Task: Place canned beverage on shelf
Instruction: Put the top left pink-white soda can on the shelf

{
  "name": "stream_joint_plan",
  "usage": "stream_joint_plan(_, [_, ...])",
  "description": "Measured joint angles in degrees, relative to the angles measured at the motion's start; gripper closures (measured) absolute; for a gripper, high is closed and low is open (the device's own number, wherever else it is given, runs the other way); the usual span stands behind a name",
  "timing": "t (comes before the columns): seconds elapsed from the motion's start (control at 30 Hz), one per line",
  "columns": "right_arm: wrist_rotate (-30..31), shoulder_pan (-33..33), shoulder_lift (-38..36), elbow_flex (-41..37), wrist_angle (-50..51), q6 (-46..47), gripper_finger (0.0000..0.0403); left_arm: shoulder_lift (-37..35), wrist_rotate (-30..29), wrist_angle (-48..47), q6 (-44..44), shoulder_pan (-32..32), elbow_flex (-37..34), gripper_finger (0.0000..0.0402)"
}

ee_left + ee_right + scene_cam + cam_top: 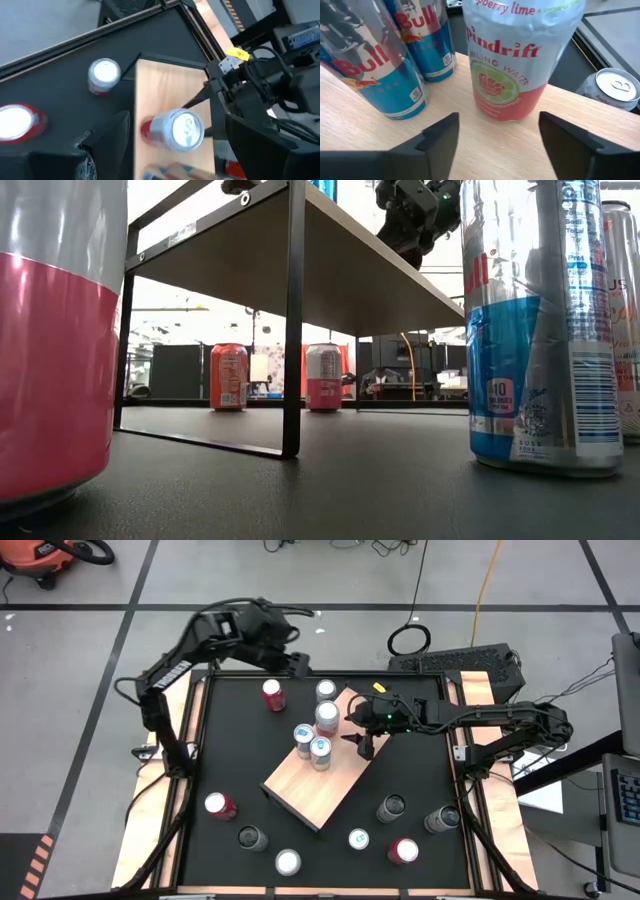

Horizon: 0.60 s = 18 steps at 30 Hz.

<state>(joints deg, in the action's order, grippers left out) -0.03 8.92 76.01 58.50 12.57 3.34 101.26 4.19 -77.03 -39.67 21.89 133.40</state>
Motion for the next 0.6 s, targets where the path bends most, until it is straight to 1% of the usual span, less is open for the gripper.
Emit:
stream_joint_plan(0.2, [0.0,0.0,0.2,0.0,0.1,0.7,0.0245,-1.0,-2.6,-1.1,1.0,0.2,0.1,0.0077])
stream_joint_plan(0.33, [0.0,0.0,2.4,0.0,0.5,2.1,0.0293,-1.0,-2.8,-1.0,1.2,0.2,0.0,0.0077])
stream_joint_plan(0.47, [-0.1,0.0,4.2,0.0,0.7,3.1,0.0326,-0.5,-2.8,-1.0,1.5,0.2,0.0,0.0077])
stream_joint_plan(0.6, [-0.2,0.0,4.6,0.0,0.6,3.5,0.0348,-0.6,-2.8,-1.0,1.6,0.1,0.0,0.0077])
